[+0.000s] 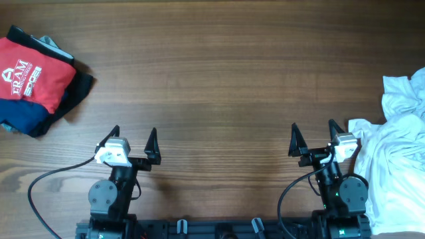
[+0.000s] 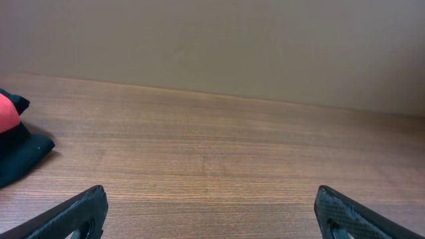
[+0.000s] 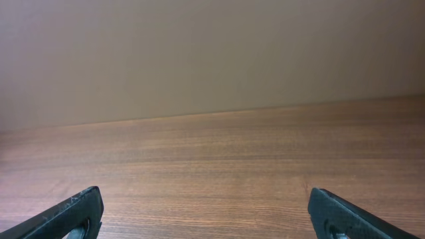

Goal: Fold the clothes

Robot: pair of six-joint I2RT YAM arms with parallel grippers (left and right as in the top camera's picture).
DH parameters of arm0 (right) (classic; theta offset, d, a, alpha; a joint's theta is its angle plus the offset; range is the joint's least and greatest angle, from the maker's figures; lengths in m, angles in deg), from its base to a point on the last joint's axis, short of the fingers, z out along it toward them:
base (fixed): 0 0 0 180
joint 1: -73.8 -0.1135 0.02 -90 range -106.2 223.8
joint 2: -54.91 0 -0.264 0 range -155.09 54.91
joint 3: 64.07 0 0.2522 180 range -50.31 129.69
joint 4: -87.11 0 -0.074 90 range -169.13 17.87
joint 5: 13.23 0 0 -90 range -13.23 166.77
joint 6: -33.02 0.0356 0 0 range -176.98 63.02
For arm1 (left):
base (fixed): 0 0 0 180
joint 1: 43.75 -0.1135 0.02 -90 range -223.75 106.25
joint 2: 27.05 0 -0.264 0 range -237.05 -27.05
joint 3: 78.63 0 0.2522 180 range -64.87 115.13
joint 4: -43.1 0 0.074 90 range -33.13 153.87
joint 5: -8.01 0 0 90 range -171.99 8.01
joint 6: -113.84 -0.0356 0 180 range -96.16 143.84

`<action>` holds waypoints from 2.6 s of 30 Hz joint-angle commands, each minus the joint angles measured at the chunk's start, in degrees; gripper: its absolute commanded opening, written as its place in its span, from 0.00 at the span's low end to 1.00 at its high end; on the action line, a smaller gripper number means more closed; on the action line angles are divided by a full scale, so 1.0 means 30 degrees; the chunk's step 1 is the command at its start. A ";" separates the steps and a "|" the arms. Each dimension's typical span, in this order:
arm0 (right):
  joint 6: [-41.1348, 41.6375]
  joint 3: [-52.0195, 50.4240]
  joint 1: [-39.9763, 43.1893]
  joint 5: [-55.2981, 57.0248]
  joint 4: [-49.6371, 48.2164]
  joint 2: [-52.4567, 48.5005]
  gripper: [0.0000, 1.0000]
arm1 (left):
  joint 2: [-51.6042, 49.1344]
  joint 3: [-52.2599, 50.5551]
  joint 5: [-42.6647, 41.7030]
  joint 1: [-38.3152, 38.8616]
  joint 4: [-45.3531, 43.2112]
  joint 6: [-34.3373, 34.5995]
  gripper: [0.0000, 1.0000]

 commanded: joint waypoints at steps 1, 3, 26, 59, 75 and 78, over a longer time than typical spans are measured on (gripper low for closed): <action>0.0153 -0.0007 0.0095 -0.0291 -0.0102 0.0168 1.00 | 0.0175 -0.0117 0.0248 0.0146 0.0073 -0.0299 1.00; 0.0146 -0.0007 0.0095 -0.0291 -0.0102 0.0168 1.00 | 0.0175 -0.0117 0.0248 0.0146 0.0080 -0.0299 1.00; 0.0153 -0.0007 0.0095 -0.0291 -0.0102 0.0168 1.00 | 0.0175 -0.0117 0.0248 0.0146 0.0073 -0.0299 1.00; 0.3745 0.0160 0.0095 -0.0750 0.0160 0.0168 1.00 | 0.0124 -0.0117 0.0095 0.0146 0.0073 0.1902 1.00; 0.2834 0.8721 0.0095 0.0007 0.8109 -0.8466 1.00 | -0.6623 0.6732 -0.2710 0.0146 0.6521 0.2157 1.00; 0.2193 1.0921 0.0095 -0.0036 0.9639 -1.1774 1.00 | -0.9755 0.8903 -0.2761 0.0138 0.7701 0.2142 1.00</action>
